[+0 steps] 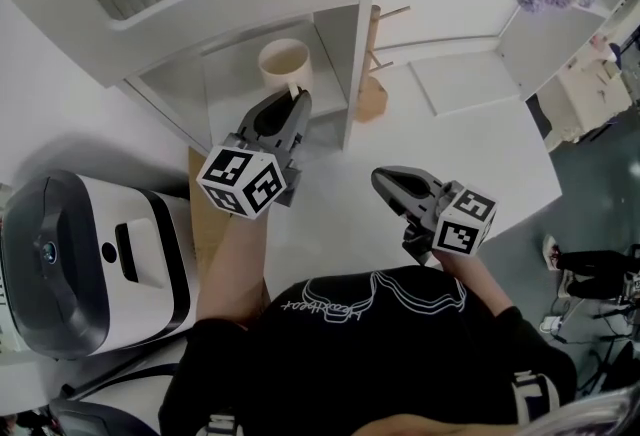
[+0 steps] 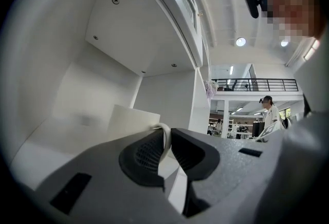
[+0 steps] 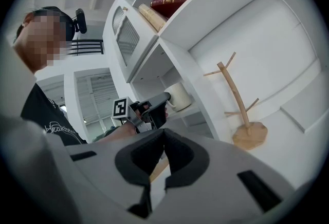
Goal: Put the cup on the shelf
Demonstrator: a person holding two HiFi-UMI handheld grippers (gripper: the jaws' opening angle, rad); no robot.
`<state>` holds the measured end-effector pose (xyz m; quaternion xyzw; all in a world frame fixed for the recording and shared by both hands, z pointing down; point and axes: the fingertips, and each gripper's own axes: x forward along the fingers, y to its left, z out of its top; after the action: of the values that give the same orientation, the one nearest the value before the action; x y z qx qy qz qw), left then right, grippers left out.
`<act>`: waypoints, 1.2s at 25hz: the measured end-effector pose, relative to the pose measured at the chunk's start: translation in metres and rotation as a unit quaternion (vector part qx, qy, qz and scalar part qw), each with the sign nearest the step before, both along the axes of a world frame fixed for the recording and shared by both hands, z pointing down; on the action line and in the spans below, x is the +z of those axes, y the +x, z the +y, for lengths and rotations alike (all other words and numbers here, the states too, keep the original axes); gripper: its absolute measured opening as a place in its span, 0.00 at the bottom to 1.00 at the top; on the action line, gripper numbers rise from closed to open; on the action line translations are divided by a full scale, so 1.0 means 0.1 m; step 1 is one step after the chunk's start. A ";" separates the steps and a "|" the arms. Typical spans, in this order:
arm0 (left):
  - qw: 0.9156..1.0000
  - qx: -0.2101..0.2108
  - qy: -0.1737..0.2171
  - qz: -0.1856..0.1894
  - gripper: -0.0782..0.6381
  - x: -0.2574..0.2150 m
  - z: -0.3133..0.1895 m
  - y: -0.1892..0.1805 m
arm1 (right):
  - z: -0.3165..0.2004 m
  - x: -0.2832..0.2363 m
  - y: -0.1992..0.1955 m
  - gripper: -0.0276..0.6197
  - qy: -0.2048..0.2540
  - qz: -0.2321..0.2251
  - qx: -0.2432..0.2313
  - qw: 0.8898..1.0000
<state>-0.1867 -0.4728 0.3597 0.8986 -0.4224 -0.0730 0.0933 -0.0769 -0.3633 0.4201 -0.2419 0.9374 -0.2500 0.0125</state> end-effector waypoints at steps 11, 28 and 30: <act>1.000 0.010 -0.012 -0.008 0.18 0.06 -0.01 0.06 | 0.00 0.00 -0.05 0.05 -0.001 0.003 -0.008 1.000; 0.999 0.010 -0.011 -0.044 0.34 -0.10 0.68 -0.01 | 0.21 -0.20 -0.03 0.05 0.024 0.003 -0.023 0.999; 0.998 0.032 -0.021 -0.053 0.34 -0.07 0.87 0.07 | 0.24 -0.23 -0.03 0.05 0.028 0.002 -0.025 0.999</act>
<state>-0.1796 -0.3857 0.3531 0.9121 -0.3993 -0.0139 0.0919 -0.0797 -0.3398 0.3973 -0.2184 0.9499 -0.2234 0.0113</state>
